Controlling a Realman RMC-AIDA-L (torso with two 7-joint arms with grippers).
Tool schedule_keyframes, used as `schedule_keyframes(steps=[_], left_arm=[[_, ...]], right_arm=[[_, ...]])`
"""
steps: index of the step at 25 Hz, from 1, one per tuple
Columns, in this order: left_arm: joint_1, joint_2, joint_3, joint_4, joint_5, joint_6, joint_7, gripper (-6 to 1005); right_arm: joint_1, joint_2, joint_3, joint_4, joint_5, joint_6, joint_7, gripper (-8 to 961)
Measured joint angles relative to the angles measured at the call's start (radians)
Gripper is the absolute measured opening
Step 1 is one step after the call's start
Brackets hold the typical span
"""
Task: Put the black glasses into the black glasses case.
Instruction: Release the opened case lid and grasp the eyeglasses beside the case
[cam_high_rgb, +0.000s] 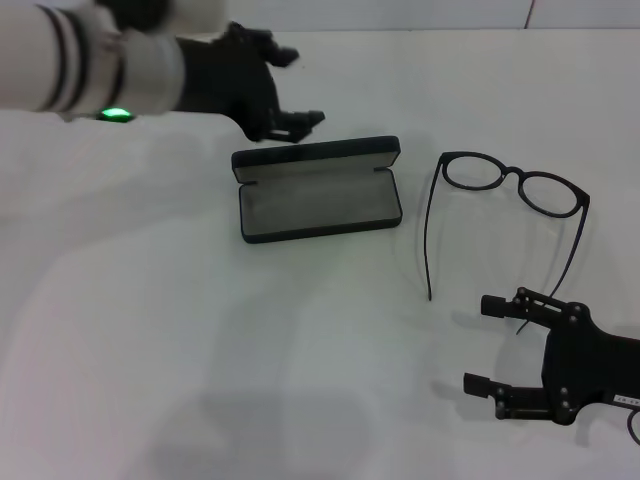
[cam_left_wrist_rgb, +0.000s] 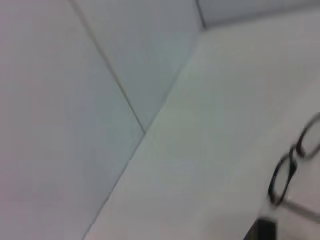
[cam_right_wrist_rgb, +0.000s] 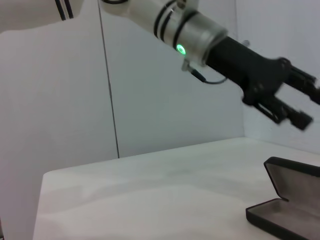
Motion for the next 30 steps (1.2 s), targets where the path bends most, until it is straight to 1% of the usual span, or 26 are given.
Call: schedule_keyframes(steps=[1, 3, 6, 8, 10, 13, 15, 16, 17, 19, 21, 23, 26, 29, 30], left_arm=[[0.001, 0.0, -0.053, 0.001, -0.038, 0.05, -0.008, 636], [0.004, 0.001, -0.153, -0.011, -0.122, 0.15, -0.01, 677], [0.025, 0.004, -0.33, -0.072, -0.303, 0.334, 0.017, 739], [0.052, 0.01, -0.416, -0.124, -0.409, 0.447, 0.051, 780], [0.093, 0.019, -0.471, -0.174, -0.472, 0.536, 0.092, 822], [0.151, 0.025, -0.485, -0.207, -0.458, 0.591, 0.119, 871], [0.197, 0.028, -0.484, -0.233, -0.397, 0.607, 0.135, 886], [0.229, 0.025, -0.489, -0.262, -0.34, 0.611, 0.169, 886], [0.229, 0.025, -0.489, -0.262, -0.34, 0.611, 0.169, 885], [0.258, 0.019, -0.507, -0.303, -0.285, 0.599, 0.226, 884], [0.274, 0.012, -0.525, -0.339, -0.233, 0.569, 0.266, 883], [0.28, 0.009, -0.542, -0.37, -0.183, 0.537, 0.287, 882], [0.283, 0.011, -0.582, -0.435, -0.132, 0.519, 0.33, 876], [0.287, 0.011, -0.631, -0.468, -0.133, 0.525, 0.378, 863], [0.289, 0.01, -0.637, -0.47, -0.134, 0.529, 0.386, 859]], right_arm=[[0.0, 0.0, 0.0, 0.0, 0.0, 0.0, 0.001, 874], [0.0, -0.001, 0.001, -0.003, 0.0, -0.002, 0.004, 874], [0.0, -0.002, 0.001, -0.005, 0.016, -0.007, 0.007, 874], [0.0, -0.002, 0.001, -0.006, 0.022, -0.008, 0.009, 874], [0.0, -0.003, 0.001, -0.009, 0.032, -0.009, 0.019, 874], [0.005, -0.008, 0.001, -0.02, 0.041, -0.01, 0.061, 873], [0.007, -0.011, 0.001, -0.03, 0.041, -0.009, 0.083, 873], [0.007, -0.011, 0.001, -0.035, 0.041, -0.007, 0.09, 873], [0.004, -0.012, 0.001, -0.045, 0.04, -0.004, 0.093, 873], [0.0, -0.012, 0.001, -0.059, 0.035, -0.001, 0.1, 873], [0.003, -0.017, 0.001, -0.07, 0.031, 0.0, 0.118, 873], [0.005, -0.027, -0.002, -0.1, 0.029, 0.003, 0.159, 873], [0.0, -0.042, -0.005, -0.19, 0.007, 0.006, 0.257, 873], [-0.007, -0.058, 0.0, -0.375, -0.069, 0.007, 0.455, 873], [-0.005, -0.066, 0.001, -0.454, -0.098, 0.007, 0.55, 873]])
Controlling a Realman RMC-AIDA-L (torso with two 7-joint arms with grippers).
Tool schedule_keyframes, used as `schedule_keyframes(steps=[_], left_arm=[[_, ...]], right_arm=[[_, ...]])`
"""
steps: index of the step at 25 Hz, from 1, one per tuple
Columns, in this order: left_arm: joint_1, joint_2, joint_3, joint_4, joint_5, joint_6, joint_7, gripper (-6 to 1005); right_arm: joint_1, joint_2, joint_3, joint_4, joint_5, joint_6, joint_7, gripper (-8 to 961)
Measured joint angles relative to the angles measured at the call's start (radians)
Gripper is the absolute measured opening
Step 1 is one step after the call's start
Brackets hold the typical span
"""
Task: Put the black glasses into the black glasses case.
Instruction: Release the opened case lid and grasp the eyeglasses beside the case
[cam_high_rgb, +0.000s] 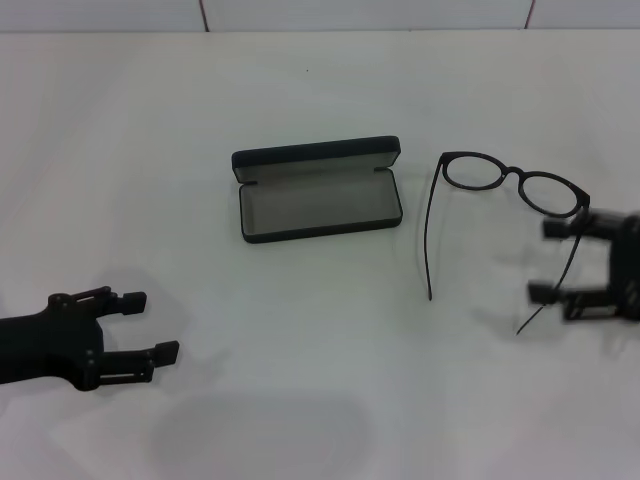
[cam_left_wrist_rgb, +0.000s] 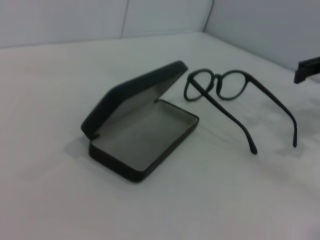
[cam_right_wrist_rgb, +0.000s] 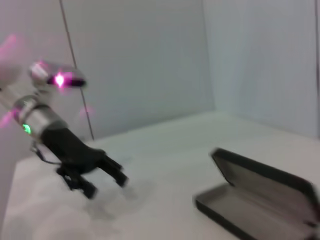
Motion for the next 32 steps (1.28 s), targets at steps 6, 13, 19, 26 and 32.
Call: schedule_keyframes(steps=[6, 13, 19, 26, 32], left_arm=[[-0.001, -0.002, -0.005, -0.001, -0.004, 0.018, 0.01, 834], [-0.016, -0.005, -0.003, -0.003, -0.014, 0.023, 0.011, 805], [-0.055, -0.004, 0.009, -0.015, -0.009, 0.049, 0.018, 780], [-0.054, -0.002, 0.008, -0.034, -0.005, 0.067, 0.059, 751], [-0.058, 0.001, 0.009, -0.036, -0.005, 0.07, 0.066, 685]], right_arm=[[0.138, -0.054, 0.002, -0.386, -0.305, -0.047, 0.533, 872], [0.361, -0.095, 0.014, -0.45, -0.575, -0.164, 0.745, 872], [0.465, -0.092, 0.008, -0.373, -0.75, -0.15, 0.737, 872], [0.53, -0.071, -0.067, -0.263, -0.823, -0.032, 0.699, 873], [0.586, -0.042, -0.112, -0.153, -0.83, 0.079, 0.664, 873]])
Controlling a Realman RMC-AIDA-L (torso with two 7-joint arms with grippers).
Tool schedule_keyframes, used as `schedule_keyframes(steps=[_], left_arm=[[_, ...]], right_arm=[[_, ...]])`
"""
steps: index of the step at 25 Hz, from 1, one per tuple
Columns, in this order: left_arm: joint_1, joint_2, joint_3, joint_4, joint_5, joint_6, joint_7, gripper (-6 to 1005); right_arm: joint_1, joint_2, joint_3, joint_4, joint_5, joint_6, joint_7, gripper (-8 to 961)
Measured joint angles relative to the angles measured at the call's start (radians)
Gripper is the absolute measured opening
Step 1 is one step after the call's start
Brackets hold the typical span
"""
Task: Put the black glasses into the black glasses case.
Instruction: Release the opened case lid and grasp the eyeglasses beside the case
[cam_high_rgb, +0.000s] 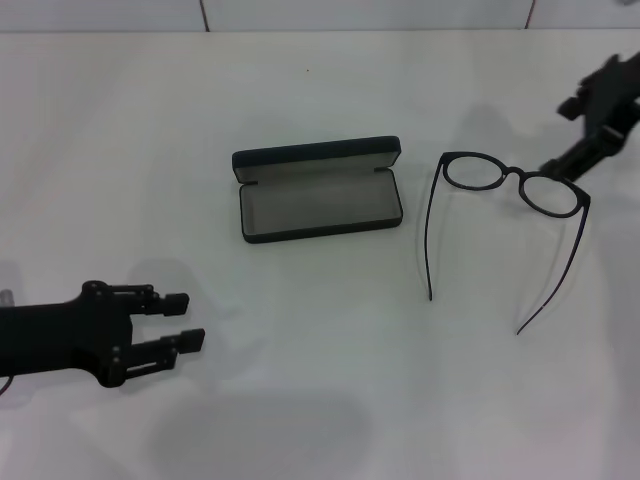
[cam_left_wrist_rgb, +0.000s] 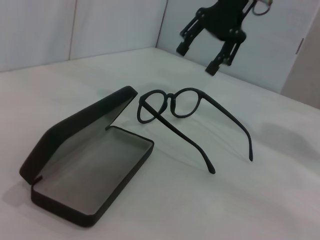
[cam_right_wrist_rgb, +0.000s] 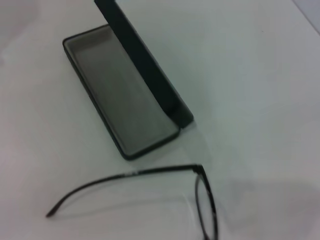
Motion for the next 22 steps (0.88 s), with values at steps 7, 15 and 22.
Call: schedule_keyframes(steps=[7, 15, 22], left_arm=[[0.004, -0.001, -0.032, -0.006, -0.005, 0.001, 0.012, 532], [0.005, -0.001, -0.033, -0.006, -0.003, -0.002, 0.017, 605], [0.001, 0.001, -0.035, -0.008, 0.0, -0.004, 0.02, 875]], right_arm=[[0.068, 0.04, -0.005, 0.171, -0.047, 0.117, -0.044, 873], [0.079, 0.073, -0.007, 0.225, -0.064, 0.208, -0.07, 871], [0.086, 0.074, 0.003, 0.273, -0.065, 0.237, -0.065, 870]])
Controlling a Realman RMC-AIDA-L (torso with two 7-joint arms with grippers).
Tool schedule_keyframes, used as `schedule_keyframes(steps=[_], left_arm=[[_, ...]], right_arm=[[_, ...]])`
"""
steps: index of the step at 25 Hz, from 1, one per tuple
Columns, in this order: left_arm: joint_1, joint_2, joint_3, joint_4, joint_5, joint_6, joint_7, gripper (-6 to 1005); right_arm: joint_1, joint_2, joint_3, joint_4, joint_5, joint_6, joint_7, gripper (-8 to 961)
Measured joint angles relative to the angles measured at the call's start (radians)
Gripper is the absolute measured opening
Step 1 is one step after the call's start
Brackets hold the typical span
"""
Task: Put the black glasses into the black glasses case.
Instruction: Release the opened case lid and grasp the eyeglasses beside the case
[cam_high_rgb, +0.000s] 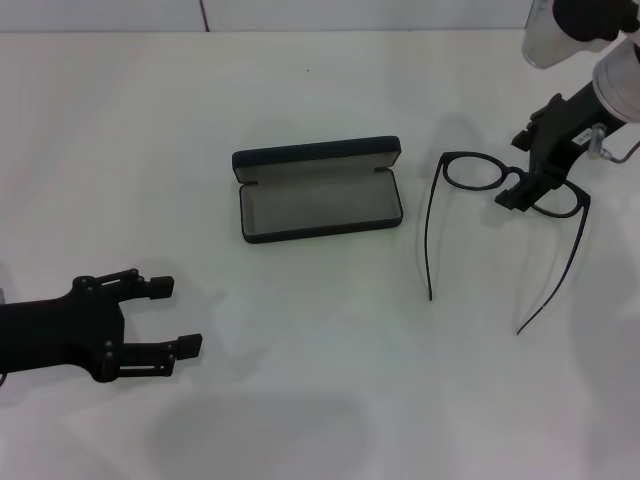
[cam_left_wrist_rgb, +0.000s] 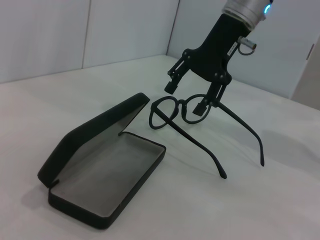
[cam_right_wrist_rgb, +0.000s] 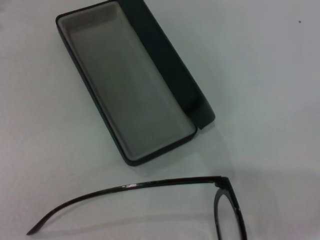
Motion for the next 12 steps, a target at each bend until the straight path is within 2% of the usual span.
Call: schedule_keyframes(steps=[6, 11, 12], left_arm=[[0.004, 0.0, 0.0, 0.0, 0.0, -0.001, 0.006, 890], [0.004, 0.0, 0.001, 0.0, 0.0, -0.001, 0.006, 890], [0.003, 0.0, 0.001, 0.001, 0.0, -0.001, 0.006, 890]], right_arm=[[-0.013, -0.003, 0.003, 0.003, 0.0, 0.027, 0.002, 869], [-0.016, 0.004, -0.001, 0.012, -0.001, 0.063, 0.0, 868], [-0.017, 0.006, -0.002, 0.014, -0.001, 0.068, -0.003, 834]])
